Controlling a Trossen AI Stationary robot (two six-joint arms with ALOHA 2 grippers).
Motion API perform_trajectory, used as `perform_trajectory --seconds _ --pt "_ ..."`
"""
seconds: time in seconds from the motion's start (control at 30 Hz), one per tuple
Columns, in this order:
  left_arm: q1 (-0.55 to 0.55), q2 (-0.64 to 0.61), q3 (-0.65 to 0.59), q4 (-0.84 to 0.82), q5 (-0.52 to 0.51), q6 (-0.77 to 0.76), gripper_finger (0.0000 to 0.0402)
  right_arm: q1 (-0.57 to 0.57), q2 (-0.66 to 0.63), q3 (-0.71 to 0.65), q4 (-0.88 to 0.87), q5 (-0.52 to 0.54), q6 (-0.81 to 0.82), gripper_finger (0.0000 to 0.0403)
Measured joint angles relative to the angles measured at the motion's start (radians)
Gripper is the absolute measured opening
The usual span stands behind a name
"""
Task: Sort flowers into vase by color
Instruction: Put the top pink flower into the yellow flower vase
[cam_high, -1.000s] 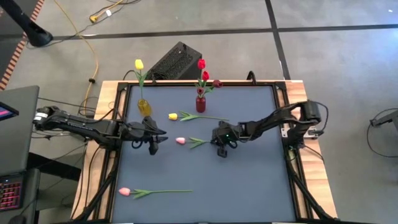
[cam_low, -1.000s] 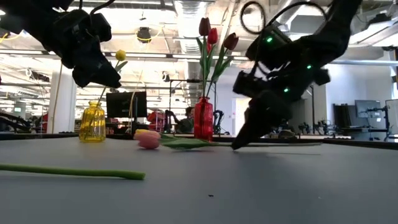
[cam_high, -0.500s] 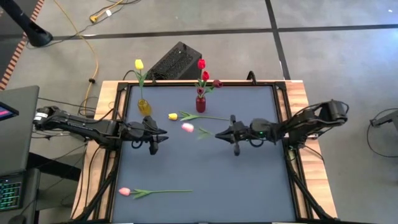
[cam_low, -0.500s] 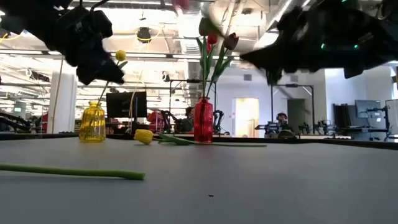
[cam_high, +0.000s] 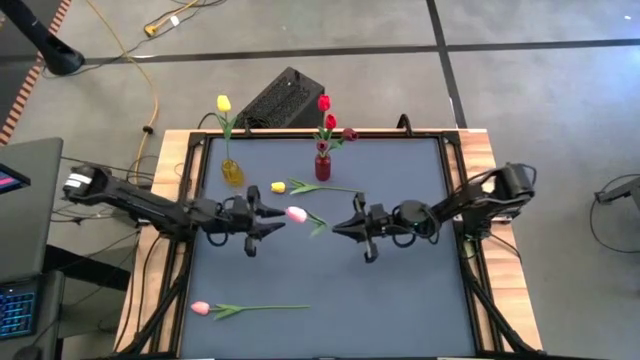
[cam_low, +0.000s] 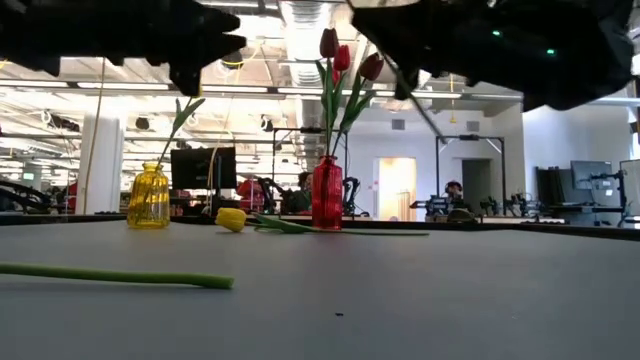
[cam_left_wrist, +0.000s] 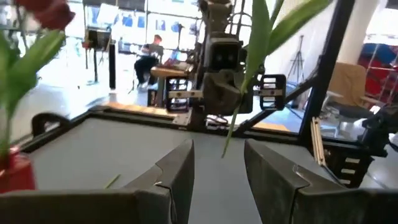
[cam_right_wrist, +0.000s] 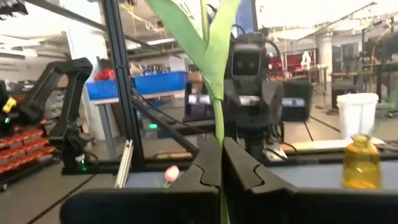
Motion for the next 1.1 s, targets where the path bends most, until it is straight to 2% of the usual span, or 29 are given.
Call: perform_trajectory --seconds 0.17,0.4,0.67,0.97,1.1 --pt "-0.017 0.206 0.010 0.242 0.002 0.032 0.0128 -0.003 0.118 0.094 0.078 0.000 0.027 0.0024" --pt "-0.018 0.403 0.093 0.428 0.040 0.078 0.0128 -0.004 0.200 0.191 0.100 -0.001 0.026 0.0024" --pt "-0.018 0.426 0.159 0.431 0.107 0.137 0.0128 -0.012 0.210 0.209 0.053 -0.001 0.026 0.0031" --pt "-0.014 0.417 0.159 0.407 0.028 0.141 0.0128 -0.017 0.209 0.209 0.045 -0.001 0.023 0.0029" --pt "-0.014 0.417 0.159 0.410 0.023 0.142 0.0128 -0.018 0.209 0.209 0.037 -0.001 0.023 0.0029"
